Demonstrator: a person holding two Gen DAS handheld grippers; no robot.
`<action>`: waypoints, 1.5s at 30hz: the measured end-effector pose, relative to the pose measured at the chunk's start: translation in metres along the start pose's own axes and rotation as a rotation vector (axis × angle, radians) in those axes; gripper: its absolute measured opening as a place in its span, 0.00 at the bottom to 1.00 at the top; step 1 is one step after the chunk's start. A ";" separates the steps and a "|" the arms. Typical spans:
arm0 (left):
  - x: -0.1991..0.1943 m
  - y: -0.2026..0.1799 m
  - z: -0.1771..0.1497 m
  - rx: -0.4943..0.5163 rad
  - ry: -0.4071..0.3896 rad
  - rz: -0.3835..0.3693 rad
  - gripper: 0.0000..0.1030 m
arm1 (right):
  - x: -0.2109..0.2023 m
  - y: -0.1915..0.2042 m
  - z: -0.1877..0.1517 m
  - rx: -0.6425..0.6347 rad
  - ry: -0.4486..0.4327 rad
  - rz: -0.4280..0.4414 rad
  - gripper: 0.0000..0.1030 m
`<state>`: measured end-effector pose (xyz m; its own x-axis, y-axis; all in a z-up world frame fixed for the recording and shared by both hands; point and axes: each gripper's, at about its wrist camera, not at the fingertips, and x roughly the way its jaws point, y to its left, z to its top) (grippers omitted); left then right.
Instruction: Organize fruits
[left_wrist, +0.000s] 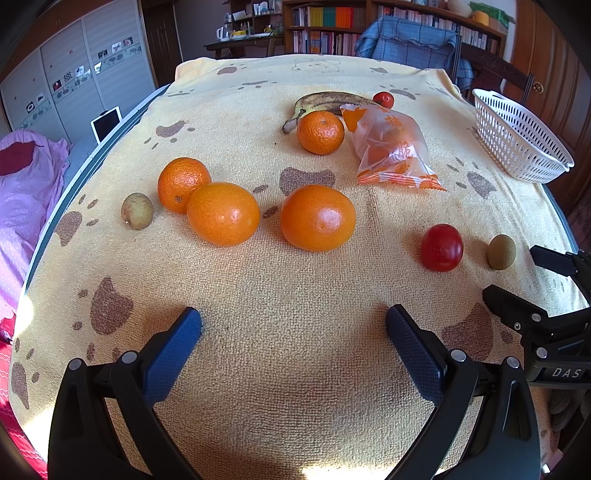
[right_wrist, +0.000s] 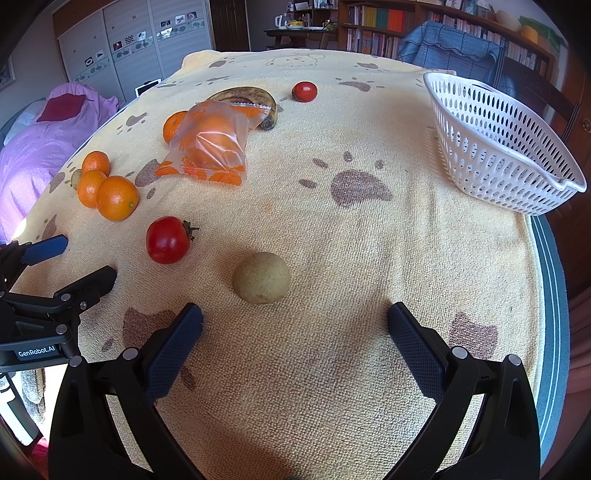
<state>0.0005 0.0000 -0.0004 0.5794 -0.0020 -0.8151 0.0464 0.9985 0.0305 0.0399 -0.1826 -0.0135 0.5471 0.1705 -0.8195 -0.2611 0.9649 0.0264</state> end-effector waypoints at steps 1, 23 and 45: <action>0.000 0.000 0.000 0.000 0.000 0.000 0.95 | 0.000 -0.001 0.000 0.000 0.000 0.000 0.98; -0.002 -0.001 0.002 0.004 -0.001 0.011 0.95 | -0.001 -0.002 -0.001 0.003 -0.004 0.005 0.98; -0.014 0.017 0.001 -0.084 -0.067 -0.113 0.95 | -0.011 -0.001 0.004 -0.007 -0.039 0.018 0.92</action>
<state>-0.0059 0.0174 0.0121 0.6275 -0.1158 -0.7700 0.0483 0.9928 -0.1099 0.0370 -0.1843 -0.0020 0.5726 0.1957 -0.7962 -0.2766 0.9603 0.0371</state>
